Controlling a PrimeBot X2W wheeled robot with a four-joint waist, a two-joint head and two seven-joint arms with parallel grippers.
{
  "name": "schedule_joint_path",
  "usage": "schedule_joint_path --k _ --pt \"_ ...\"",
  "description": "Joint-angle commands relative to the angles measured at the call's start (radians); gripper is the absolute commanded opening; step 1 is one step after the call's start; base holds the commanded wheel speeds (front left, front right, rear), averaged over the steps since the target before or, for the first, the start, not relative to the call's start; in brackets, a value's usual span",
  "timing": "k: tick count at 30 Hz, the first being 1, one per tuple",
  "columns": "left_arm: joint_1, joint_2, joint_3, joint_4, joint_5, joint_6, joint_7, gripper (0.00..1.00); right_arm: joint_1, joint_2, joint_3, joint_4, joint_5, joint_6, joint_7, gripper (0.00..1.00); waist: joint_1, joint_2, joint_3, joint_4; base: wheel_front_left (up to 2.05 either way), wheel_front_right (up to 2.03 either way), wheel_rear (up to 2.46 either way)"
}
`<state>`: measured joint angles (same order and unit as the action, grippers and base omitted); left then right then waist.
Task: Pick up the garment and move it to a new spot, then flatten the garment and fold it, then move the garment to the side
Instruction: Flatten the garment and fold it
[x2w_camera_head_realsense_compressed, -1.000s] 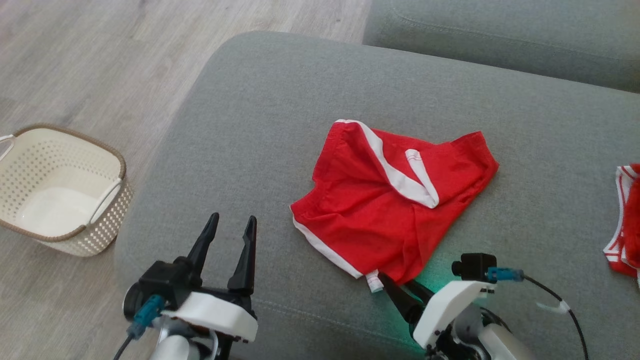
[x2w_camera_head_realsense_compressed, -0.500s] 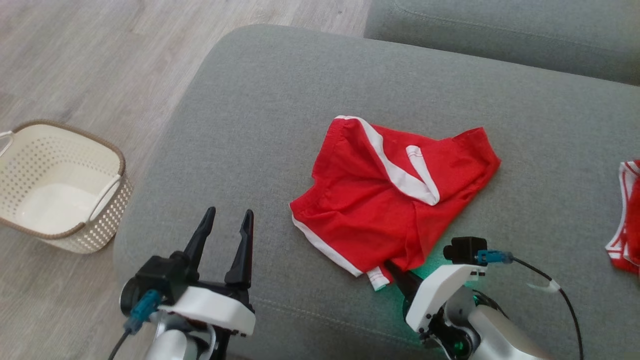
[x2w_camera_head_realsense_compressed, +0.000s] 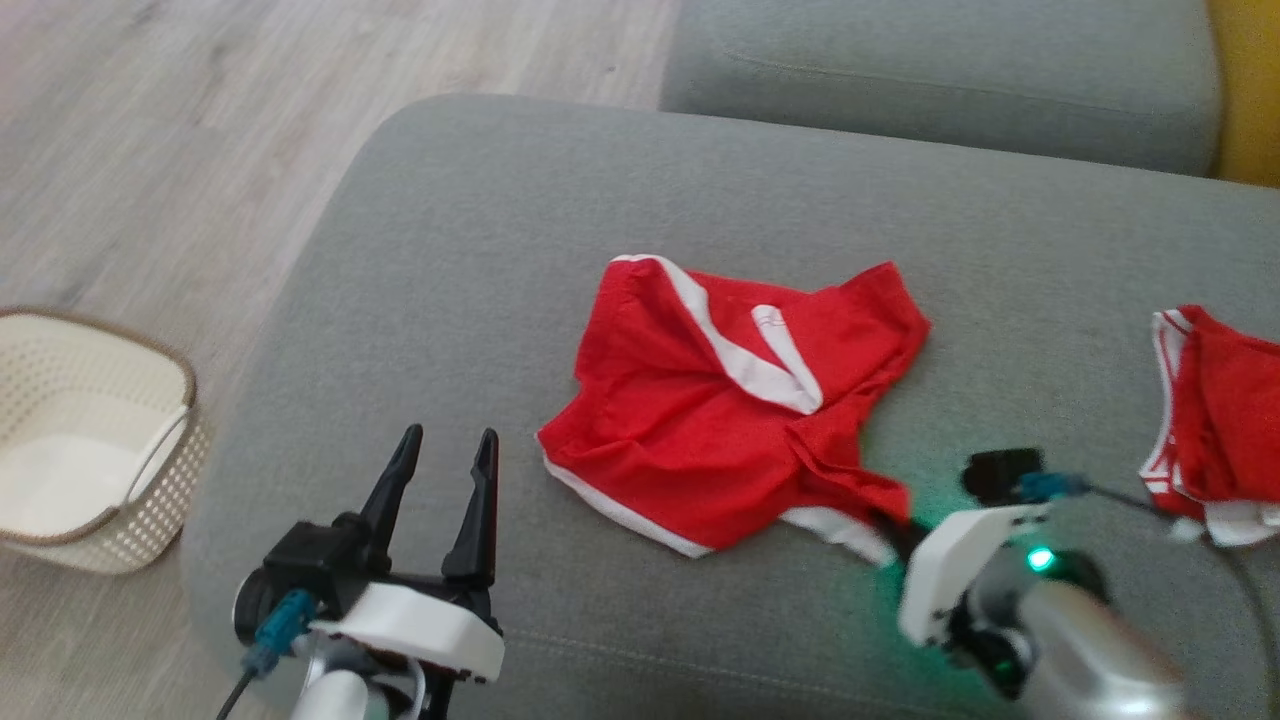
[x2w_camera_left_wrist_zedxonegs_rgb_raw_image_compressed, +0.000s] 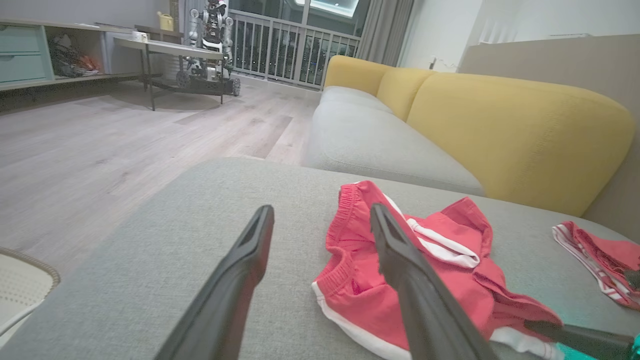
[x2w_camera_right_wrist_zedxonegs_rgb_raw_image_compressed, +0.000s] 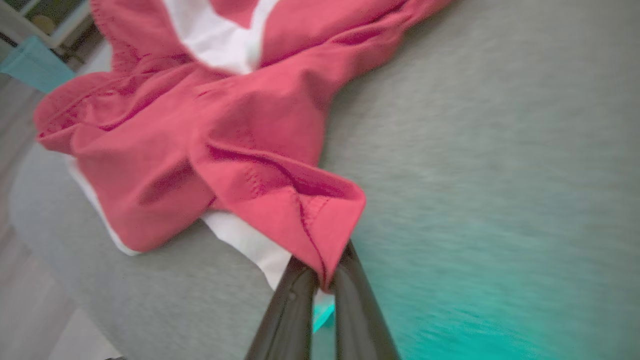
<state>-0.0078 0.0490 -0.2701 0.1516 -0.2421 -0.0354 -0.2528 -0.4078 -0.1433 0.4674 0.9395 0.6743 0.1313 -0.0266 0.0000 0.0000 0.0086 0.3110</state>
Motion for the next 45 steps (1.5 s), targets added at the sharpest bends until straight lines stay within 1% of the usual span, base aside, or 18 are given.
schedule_joint_path --k 1,5,9,13,14,15,18,22,27,32,33,36,40,42,45 --pt "-0.026 0.001 0.037 -0.033 -0.006 0.001 -0.009 1.00 -0.046 -0.033 0.002 -0.031 -0.023 -0.001 0.006 0.00 0.0000 0.0000 -0.011 -0.021 0.00 0.00 0.00" --pt "-0.028 0.001 0.028 -0.036 -0.012 0.002 -0.009 1.00 -0.074 -0.114 -0.007 -0.052 -0.106 -0.001 0.056 0.00 0.0000 0.0000 -0.011 -0.047 0.00 0.00 0.00" --pt "-0.038 0.001 0.015 -0.037 -0.019 0.005 -0.009 1.00 -0.093 -0.158 -0.031 -0.069 -0.140 -0.001 0.133 0.00 0.0000 0.0000 -0.006 -0.057 0.00 0.00 0.00" --pt "-0.046 0.001 0.004 -0.038 -0.022 0.009 -0.009 1.00 -0.100 -0.179 -0.040 -0.084 -0.150 -0.001 0.233 0.00 0.0000 0.0000 0.004 -0.058 0.00 0.00 0.00" --pt "-0.048 0.001 0.002 -0.037 -0.023 0.008 -0.009 1.00 -0.101 -0.184 -0.041 -0.086 -0.152 -0.001 0.253 0.11 0.0000 0.0000 0.007 -0.057 0.00 0.00 0.00" --pt "-0.050 0.001 0.000 -0.036 -0.023 0.008 -0.009 1.00 -0.102 -0.189 -0.041 -0.093 -0.157 -0.001 0.264 1.00 0.0000 0.0000 0.009 -0.055 0.00 0.00 0.00" --pt "-0.056 0.001 -0.002 -0.033 -0.024 0.007 -0.009 1.00 -0.107 -0.192 -0.076 -0.099 -0.157 -0.001 0.269 1.00 0.0000 0.0000 0.017 -0.050 0.00 0.00 0.00" --pt "-0.059 0.001 0.000 -0.028 -0.021 0.005 -0.009 1.00 -0.125 -0.194 -0.154 -0.076 -0.208 -0.001 0.214 1.00 0.0000 0.0000 0.021 -0.048 0.00 0.00 0.00" --pt "-0.057 0.001 0.006 -0.025 -0.017 0.005 -0.009 1.00 -0.127 -0.157 -0.231 -0.064 -0.284 -0.001 0.142 1.00 0.0000 0.0000 0.013 -0.054 0.00 0.00 0.00" --pt "-0.051 0.001 0.016 -0.023 -0.010 0.006 -0.009 1.00 -0.085 -0.107 -0.308 -0.133 -0.330 -0.001 0.048 1.00 0.0000 0.0000 -0.002 -0.074 0.00 0.00 0.00" --pt "-0.051 0.001 0.016 -0.023 -0.010 0.006 -0.009 1.00 -0.085 -0.107 -0.308 -0.133 -0.330 -0.001 0.048 1.00 0.0000 0.0000 -0.002 -0.074 0.00 0.00 0.00" --pt "-0.045 0.001 0.019 -0.025 -0.009 0.005 -0.009 1.00 -0.031 -0.071 -0.365 -0.204 -0.348 -0.001 0.001 1.00 0.0000 0.0000 -0.010 -0.090 0.00 0.00 0.00" --pt "-0.035 0.001 0.022 -0.027 -0.005 0.006 -0.009 1.00 0.076 0.003 -0.433 -0.341 -0.360 -0.001 -0.055 1.00 0.0000 0.0000 -0.017 -0.110 0.00 0.00 0.00" --pt "-0.031 0.001 0.026 -0.026 -0.004 0.005 -0.009 1.00 0.135 0.033 -0.450 -0.413 -0.374 -0.001 -0.062 1.00 0.0000 0.0000 -0.015 -0.122 0.00 0.00 0.00" --pt "-0.028 0.001 0.025 -0.008 -0.004 0.001 -0.009 1.00 0.197 0.060 -0.458 -0.512 -0.396 -0.001 -0.060 1.00 0.0000 0.0000 -0.006 -0.144 0.00 0.00 0.00"
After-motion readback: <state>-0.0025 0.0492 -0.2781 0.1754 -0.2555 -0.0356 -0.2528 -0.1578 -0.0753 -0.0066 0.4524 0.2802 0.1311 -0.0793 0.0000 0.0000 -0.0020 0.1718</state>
